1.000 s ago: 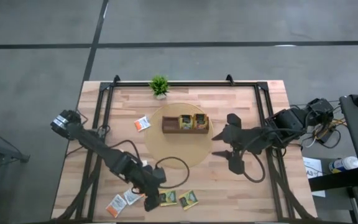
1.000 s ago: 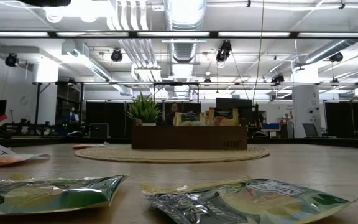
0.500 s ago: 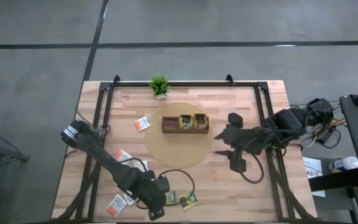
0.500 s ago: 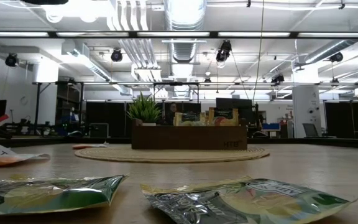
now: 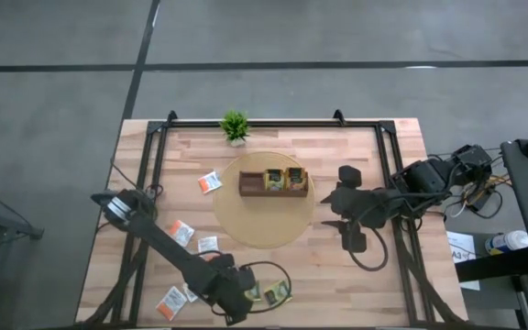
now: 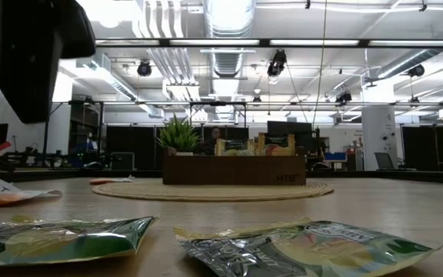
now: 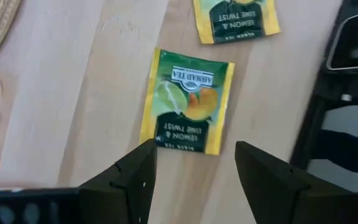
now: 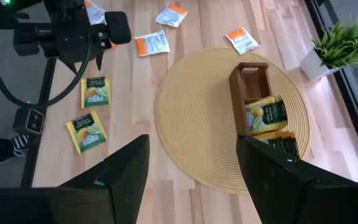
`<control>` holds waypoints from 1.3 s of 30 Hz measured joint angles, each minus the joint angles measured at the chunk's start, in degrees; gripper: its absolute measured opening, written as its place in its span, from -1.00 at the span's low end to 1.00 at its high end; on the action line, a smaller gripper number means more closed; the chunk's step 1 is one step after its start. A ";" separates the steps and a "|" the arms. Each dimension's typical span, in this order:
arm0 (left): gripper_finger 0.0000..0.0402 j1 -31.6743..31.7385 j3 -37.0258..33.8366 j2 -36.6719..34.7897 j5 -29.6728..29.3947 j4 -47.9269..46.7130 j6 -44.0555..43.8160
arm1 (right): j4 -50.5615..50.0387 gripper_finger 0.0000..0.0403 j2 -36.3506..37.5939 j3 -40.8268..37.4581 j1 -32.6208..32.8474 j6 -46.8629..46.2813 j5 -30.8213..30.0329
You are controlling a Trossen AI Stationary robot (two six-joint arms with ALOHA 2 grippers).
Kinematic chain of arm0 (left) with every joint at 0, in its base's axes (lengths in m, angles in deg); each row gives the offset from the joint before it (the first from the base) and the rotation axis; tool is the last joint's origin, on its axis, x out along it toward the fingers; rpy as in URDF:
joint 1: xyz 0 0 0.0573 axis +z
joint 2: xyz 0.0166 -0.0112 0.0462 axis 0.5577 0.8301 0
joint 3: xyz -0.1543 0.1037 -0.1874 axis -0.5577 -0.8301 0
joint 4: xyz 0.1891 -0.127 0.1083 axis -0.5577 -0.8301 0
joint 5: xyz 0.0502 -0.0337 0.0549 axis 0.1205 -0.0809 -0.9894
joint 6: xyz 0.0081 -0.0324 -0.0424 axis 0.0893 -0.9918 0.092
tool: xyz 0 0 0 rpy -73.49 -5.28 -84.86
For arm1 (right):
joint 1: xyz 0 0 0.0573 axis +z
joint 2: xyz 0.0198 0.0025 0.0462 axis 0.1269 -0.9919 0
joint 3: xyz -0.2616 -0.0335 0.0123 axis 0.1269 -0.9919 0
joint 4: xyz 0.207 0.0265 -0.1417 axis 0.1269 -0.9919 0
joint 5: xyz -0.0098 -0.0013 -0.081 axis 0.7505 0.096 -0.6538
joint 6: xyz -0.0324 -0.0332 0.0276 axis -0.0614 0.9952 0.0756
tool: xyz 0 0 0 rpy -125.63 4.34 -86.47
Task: Pick & Place Tea
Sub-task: Put the yellow tea bag into the middle section of the wooden organizer
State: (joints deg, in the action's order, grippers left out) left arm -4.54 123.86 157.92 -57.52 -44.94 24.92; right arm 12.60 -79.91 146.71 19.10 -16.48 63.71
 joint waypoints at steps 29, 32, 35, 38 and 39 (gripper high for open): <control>0.05 0.85 -7.62 3.10 -0.54 9.73 7.23 | -2.05 0.18 0.02 0.00 0.00 -0.52 -0.13; 0.05 1.50 -9.20 2.93 0.81 12.00 8.53 | -2.05 0.18 0.02 0.00 0.00 -0.50 -0.13; 0.05 2.45 -10.74 2.66 3.38 14.00 9.09 | -2.10 0.18 0.02 0.00 0.00 -0.66 -0.12; -0.03 3.43 -11.45 2.57 5.15 14.46 9.14 | -2.10 0.18 0.02 0.00 0.00 -0.68 -0.13; -0.09 3.76 -11.52 2.57 5.71 14.40 9.22 | -2.10 0.18 0.02 0.00 0.00 -0.68 -0.13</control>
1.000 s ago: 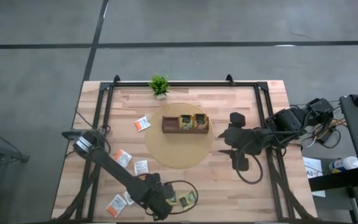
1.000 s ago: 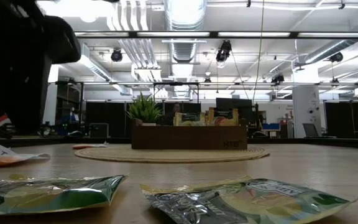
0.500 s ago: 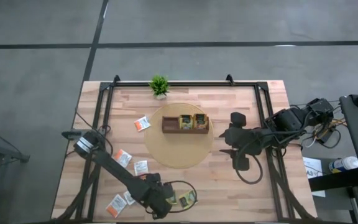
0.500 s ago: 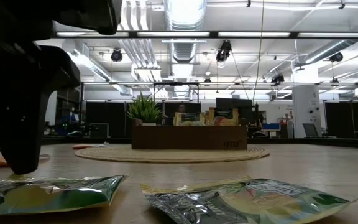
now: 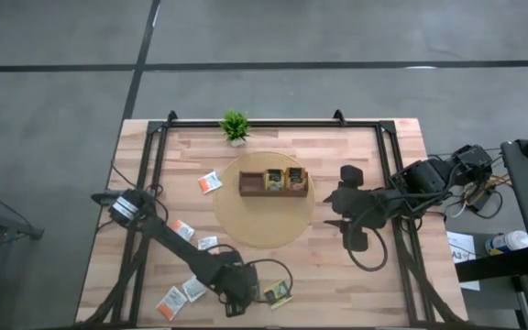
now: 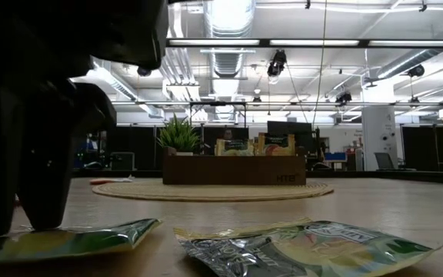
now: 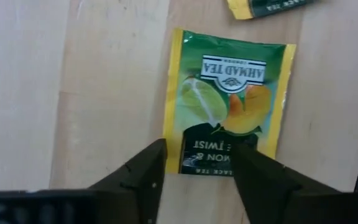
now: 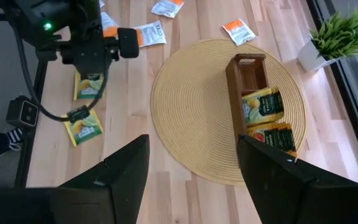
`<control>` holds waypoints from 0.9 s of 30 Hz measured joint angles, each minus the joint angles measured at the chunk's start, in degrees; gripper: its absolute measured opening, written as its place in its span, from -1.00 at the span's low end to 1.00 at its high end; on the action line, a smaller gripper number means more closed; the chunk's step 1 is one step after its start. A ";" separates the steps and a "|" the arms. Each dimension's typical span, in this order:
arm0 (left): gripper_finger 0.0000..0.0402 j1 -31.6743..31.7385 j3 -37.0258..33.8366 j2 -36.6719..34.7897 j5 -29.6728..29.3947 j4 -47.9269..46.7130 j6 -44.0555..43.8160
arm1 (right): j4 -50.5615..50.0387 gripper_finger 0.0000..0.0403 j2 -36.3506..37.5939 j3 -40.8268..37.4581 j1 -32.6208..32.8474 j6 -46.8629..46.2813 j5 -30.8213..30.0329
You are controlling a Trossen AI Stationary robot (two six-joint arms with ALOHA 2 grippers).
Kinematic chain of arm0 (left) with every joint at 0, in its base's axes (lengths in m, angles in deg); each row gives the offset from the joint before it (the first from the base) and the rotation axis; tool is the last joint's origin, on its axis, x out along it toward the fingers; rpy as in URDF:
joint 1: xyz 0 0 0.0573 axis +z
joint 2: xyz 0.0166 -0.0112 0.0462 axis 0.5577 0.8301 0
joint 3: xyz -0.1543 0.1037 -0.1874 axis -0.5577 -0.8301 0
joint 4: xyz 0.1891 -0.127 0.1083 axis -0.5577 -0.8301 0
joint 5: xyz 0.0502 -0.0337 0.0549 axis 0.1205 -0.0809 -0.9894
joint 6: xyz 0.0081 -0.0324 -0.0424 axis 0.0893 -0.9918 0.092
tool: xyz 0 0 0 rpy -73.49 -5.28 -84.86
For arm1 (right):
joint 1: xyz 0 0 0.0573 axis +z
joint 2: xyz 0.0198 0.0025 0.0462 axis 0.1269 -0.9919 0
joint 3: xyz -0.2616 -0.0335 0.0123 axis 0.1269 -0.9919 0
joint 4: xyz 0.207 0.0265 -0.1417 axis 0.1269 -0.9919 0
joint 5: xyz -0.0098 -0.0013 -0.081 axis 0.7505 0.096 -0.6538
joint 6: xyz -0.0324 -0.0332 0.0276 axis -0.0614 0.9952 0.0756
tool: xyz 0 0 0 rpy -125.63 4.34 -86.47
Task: Pick & Place Tea
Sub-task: Put the yellow tea bag into the middle section of the wooden organizer
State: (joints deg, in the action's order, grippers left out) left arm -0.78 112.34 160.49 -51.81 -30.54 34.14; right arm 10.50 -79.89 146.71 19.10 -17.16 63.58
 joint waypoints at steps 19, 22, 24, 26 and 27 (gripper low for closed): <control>-1.00 1.36 3.13 -1.08 -0.30 -6.26 3.15 | -0.33 0.18 0.00 0.00 0.00 0.04 -0.29; -1.00 0.95 7.25 -1.93 -2.08 -9.09 2.66 | -0.36 0.18 0.00 0.00 0.00 0.04 -0.31; -1.00 0.30 9.75 -2.05 -3.17 -10.75 3.08 | -0.56 0.18 0.00 0.00 0.00 0.04 -0.31; -1.00 -0.39 11.37 -2.00 -4.02 -11.08 3.35 | -0.79 0.18 0.02 0.00 0.00 0.04 -0.31; -1.00 -0.71 12.23 -1.99 -4.34 -11.66 3.32 | -0.78 0.18 0.02 0.00 0.00 0.05 -0.31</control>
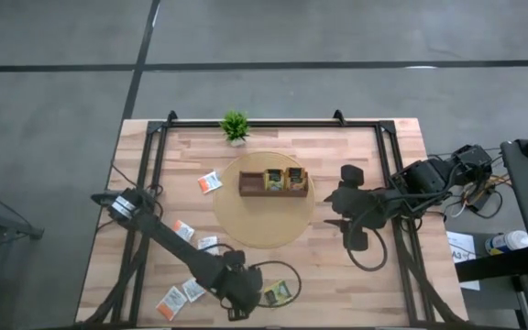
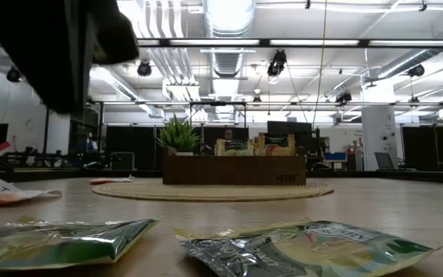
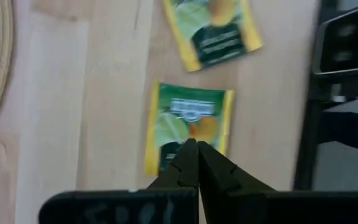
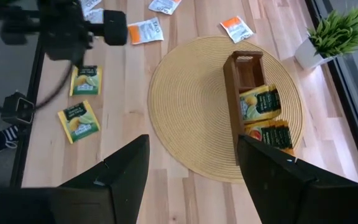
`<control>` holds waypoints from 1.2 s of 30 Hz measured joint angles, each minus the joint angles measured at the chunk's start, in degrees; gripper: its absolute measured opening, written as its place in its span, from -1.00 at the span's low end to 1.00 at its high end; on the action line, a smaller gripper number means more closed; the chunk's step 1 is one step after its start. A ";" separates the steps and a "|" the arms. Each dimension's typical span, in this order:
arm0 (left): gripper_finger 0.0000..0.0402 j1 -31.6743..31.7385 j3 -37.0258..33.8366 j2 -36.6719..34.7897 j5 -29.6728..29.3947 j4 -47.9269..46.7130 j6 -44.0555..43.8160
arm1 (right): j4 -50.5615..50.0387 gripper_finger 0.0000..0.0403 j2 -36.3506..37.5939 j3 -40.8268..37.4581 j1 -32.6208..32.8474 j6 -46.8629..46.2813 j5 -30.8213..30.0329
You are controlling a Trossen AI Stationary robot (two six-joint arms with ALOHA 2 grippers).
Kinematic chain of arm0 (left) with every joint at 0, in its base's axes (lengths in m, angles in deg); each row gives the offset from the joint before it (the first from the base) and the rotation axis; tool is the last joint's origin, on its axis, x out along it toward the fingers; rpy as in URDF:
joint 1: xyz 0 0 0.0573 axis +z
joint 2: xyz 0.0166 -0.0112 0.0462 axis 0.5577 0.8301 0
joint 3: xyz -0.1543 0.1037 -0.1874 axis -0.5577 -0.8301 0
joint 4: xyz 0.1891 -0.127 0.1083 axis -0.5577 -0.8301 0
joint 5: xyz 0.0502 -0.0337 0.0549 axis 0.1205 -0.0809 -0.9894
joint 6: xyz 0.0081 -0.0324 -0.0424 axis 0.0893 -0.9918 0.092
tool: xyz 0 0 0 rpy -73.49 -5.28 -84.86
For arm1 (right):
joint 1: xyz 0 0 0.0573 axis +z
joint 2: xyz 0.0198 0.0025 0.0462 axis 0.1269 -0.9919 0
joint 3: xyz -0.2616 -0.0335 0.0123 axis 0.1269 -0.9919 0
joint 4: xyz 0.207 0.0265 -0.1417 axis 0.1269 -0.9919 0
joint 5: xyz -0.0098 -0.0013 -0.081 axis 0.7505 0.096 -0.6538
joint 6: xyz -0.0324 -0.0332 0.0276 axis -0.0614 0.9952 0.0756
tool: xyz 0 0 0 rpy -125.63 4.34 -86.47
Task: Pick & Place Tea
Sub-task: Put the yellow tea bag into the middle section of the wooden organizer
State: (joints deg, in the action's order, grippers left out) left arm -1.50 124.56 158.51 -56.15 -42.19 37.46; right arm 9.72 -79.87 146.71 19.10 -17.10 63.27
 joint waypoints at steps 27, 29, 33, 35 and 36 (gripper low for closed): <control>-0.13 -4.59 6.18 -0.01 7.52 -6.09 -5.54 | -0.14 0.18 0.00 0.00 0.00 1.95 -0.02; -0.03 -4.52 6.12 0.23 7.50 -6.05 -4.56 | -0.14 0.18 0.00 0.00 0.00 1.91 -0.01; 0.03 -4.35 6.11 1.50 7.44 -5.43 -2.92 | -0.45 0.18 0.00 0.00 0.00 1.91 0.00; 0.03 -4.31 6.09 2.28 7.40 -5.48 -2.43 | -0.68 0.18 0.10 0.00 0.00 1.91 0.00; 0.03 -4.31 6.09 2.57 7.40 -5.48 -2.31 | -0.95 0.18 0.18 0.00 0.00 1.90 0.00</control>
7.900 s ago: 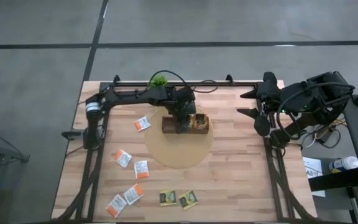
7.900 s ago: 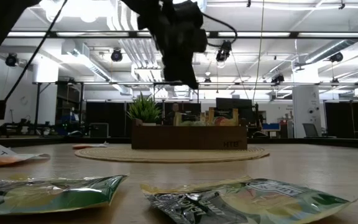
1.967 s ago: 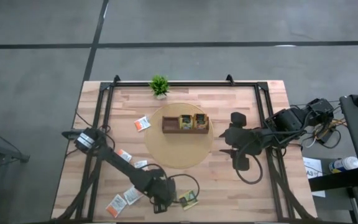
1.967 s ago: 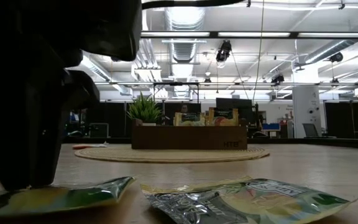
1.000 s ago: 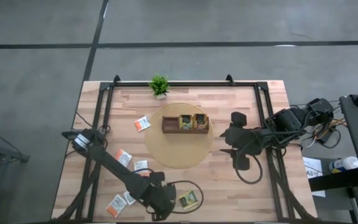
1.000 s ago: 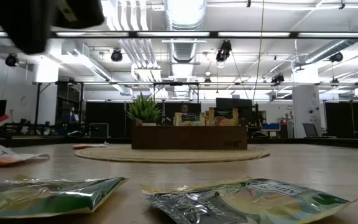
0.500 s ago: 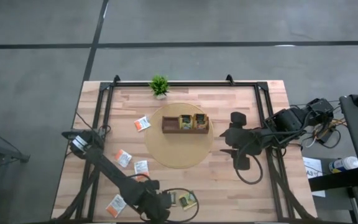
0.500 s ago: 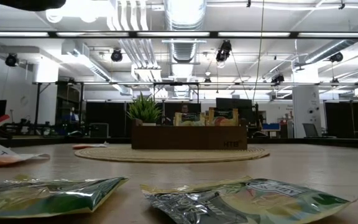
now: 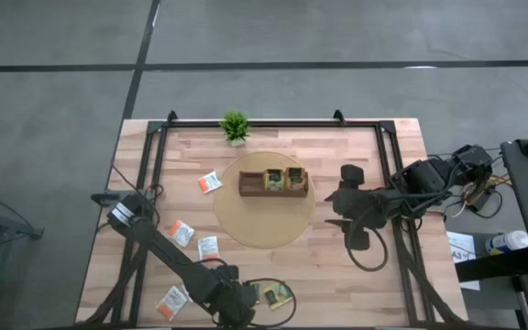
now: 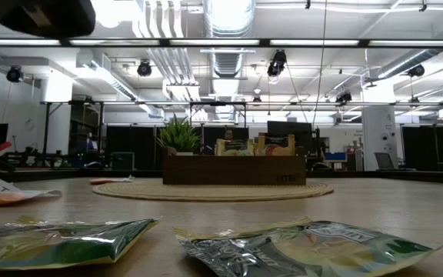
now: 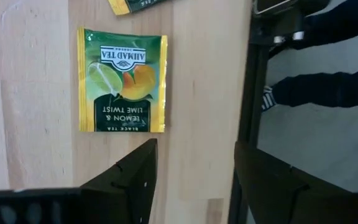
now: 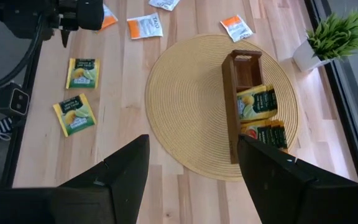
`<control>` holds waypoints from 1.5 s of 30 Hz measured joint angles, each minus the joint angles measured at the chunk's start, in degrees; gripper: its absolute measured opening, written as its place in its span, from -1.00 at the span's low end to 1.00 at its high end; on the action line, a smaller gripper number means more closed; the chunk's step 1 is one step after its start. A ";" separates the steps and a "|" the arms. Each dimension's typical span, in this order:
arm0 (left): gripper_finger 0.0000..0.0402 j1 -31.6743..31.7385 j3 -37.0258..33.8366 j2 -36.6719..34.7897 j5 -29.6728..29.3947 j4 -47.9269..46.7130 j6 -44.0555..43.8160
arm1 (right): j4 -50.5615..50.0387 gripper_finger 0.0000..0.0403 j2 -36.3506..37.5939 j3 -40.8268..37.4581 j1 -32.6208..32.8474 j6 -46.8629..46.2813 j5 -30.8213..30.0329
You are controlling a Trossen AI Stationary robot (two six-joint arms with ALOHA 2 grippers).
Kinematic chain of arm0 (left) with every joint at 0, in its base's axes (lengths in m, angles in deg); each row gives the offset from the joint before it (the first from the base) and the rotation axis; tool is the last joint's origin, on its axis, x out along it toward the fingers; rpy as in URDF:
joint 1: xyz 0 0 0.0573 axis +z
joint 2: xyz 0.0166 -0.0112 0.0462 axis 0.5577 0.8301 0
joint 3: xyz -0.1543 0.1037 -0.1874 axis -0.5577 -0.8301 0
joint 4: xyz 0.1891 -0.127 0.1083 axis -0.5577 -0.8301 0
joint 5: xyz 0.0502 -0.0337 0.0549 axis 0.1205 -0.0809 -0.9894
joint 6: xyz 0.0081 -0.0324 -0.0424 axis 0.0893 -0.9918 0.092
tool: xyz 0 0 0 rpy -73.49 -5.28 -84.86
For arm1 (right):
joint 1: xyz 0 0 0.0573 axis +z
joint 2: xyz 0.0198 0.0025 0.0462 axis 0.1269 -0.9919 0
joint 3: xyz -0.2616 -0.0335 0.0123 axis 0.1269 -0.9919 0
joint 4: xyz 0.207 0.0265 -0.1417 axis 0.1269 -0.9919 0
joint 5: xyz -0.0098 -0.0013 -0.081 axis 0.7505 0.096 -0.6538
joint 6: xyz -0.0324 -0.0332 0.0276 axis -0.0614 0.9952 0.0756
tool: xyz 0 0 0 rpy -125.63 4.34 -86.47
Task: Pick & Place Tea
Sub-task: Put the yellow tea bag into the middle section of the wooden organizer
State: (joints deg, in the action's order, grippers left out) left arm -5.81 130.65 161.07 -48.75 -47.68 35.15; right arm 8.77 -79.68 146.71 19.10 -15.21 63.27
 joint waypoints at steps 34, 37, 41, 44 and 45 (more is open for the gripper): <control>-0.07 3.95 -0.58 9.76 -4.52 1.07 3.90 | -3.69 0.18 0.67 0.00 0.00 -1.58 0.09; -0.35 4.17 -1.27 9.80 -5.50 1.44 3.90 | -3.67 0.18 0.67 0.00 0.00 -1.58 0.09; -0.88 4.48 -2.45 9.89 -5.73 2.62 4.74 | -3.67 0.18 0.67 0.00 0.00 -1.56 0.09; -0.96 4.48 -3.03 9.91 -5.74 4.07 4.76 | -3.67 0.18 0.67 0.00 0.00 -1.56 0.07; -0.97 4.48 -3.06 9.91 -5.77 4.05 4.76 | -3.67 0.18 0.67 0.00 0.00 -1.54 0.07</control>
State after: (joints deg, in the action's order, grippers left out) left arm -1.33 127.59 170.98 -54.52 -43.62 39.91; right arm 5.10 -79.01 146.71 19.10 -16.74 63.33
